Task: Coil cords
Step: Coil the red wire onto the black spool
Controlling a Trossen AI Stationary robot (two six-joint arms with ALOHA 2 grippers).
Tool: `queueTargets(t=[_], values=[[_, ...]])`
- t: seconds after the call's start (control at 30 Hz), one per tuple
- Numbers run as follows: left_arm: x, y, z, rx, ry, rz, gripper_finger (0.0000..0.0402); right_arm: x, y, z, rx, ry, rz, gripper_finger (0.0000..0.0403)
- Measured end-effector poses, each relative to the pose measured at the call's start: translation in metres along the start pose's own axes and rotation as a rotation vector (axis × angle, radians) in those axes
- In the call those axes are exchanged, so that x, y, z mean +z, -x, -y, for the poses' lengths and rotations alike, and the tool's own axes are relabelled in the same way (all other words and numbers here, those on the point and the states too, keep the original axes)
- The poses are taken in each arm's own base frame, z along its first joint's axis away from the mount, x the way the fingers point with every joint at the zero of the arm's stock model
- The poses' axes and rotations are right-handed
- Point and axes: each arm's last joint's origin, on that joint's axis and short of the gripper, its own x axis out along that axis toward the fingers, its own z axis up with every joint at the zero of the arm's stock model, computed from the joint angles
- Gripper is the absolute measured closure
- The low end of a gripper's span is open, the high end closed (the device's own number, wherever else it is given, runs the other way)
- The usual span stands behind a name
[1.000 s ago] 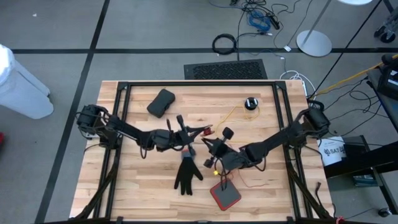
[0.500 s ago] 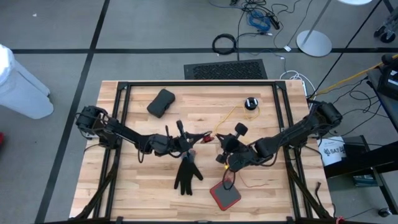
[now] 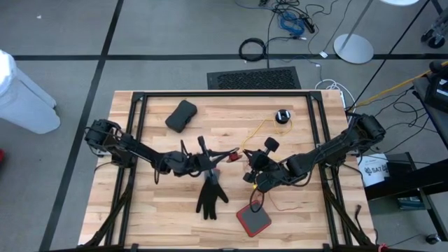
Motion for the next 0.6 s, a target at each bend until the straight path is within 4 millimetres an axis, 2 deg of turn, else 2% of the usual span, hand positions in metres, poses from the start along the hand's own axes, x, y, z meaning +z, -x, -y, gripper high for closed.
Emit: queueTargets(t=[0.3, 0.6], values=[[0.009, -0.002, -0.010, 0.012, 0.133, 0.120, 0.0402, 0.001, -0.003, -0.004, 0.016, 0.040, 0.021, 0.0382], [0.007, -0.006, -0.019, 0.050, 0.136, 0.121, 0.0402, -0.002, 0.007, -0.011, 0.059, 0.062, 0.026, 0.0379]])
